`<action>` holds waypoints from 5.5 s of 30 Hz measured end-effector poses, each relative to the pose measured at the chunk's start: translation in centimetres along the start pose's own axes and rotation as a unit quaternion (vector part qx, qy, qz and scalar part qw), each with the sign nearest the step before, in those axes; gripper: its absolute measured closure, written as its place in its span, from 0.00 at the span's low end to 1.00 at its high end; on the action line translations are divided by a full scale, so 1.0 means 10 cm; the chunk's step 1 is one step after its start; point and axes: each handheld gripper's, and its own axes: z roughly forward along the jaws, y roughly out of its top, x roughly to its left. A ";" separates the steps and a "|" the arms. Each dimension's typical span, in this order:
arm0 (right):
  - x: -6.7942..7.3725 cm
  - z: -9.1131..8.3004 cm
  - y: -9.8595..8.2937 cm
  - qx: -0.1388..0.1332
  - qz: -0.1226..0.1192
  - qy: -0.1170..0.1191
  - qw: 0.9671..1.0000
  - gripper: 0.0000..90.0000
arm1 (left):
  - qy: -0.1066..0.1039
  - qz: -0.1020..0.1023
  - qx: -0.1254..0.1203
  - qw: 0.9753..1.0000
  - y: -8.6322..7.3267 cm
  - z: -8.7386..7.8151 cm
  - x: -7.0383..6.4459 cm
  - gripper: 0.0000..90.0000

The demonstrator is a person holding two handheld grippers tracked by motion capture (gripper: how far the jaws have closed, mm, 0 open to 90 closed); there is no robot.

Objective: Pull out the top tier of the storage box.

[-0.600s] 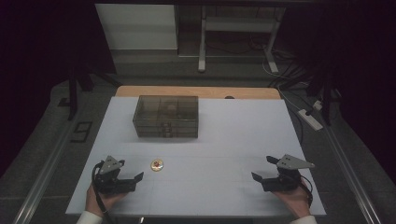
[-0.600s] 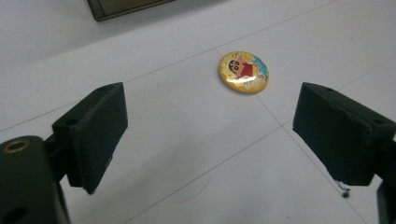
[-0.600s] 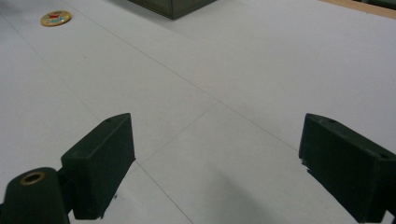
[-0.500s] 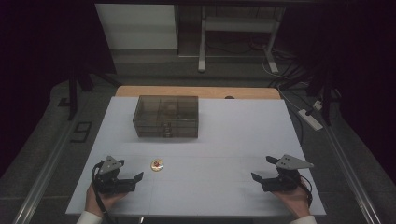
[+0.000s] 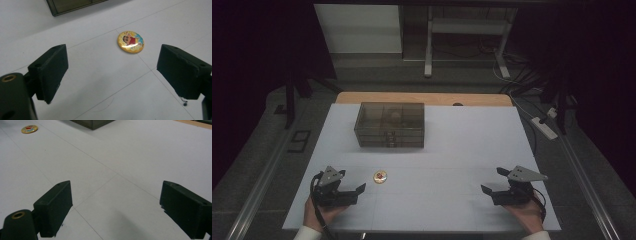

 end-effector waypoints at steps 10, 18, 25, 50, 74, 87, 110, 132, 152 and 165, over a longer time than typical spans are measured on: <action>-0.01 -0.01 -0.01 0.001 0.004 -0.009 1.000 0.12 | 0.022 0.030 -0.003 0.999 0.05 -0.01 -0.06 0.12; -0.01 0.00 -0.01 0.000 0.004 -0.012 1.000 0.13 | 0.035 0.062 -0.016 0.997 0.08 -0.03 -0.10 0.13; -0.01 0.00 -0.01 0.000 0.004 -0.008 1.000 0.13 | 0.046 0.088 -0.013 0.995 0.09 -0.03 -0.14 0.13; -0.01 0.03 -0.01 0.003 0.008 -0.002 1.000 0.13 | 0.071 0.174 -0.004 0.982 0.18 0.01 -0.25 0.15; -0.01 0.05 -0.01 0.006 0.010 -0.003 1.000 0.14 | 0.099 0.218 -0.003 0.971 0.30 0.13 -0.35 0.17; -0.02 0.06 -0.01 0.005 0.012 -0.005 1.000 0.14 | 0.108 0.236 -0.003 0.966 0.38 0.23 -0.40 0.17; -0.02 0.07 -0.01 0.008 0.010 -0.006 1.000 0.14 | 0.131 0.264 -0.011 0.955 0.54 0.32 -0.44 0.18; -0.02 0.08 -0.01 0.012 0.009 -0.008 1.000 0.14 | 0.149 0.281 -0.019 0.948 0.65 0.41 -0.45 0.19; -0.01 0.10 -0.02 0.016 0.010 -0.009 1.000 0.14 | 0.174 0.292 -0.025 0.940 0.69 0.54 -0.45 0.21; -0.02 0.08 -0.04 0.018 0.012 -0.015 1.000 0.14 | 0.183 0.306 -0.027 0.934 0.72 0.62 -0.47 0.22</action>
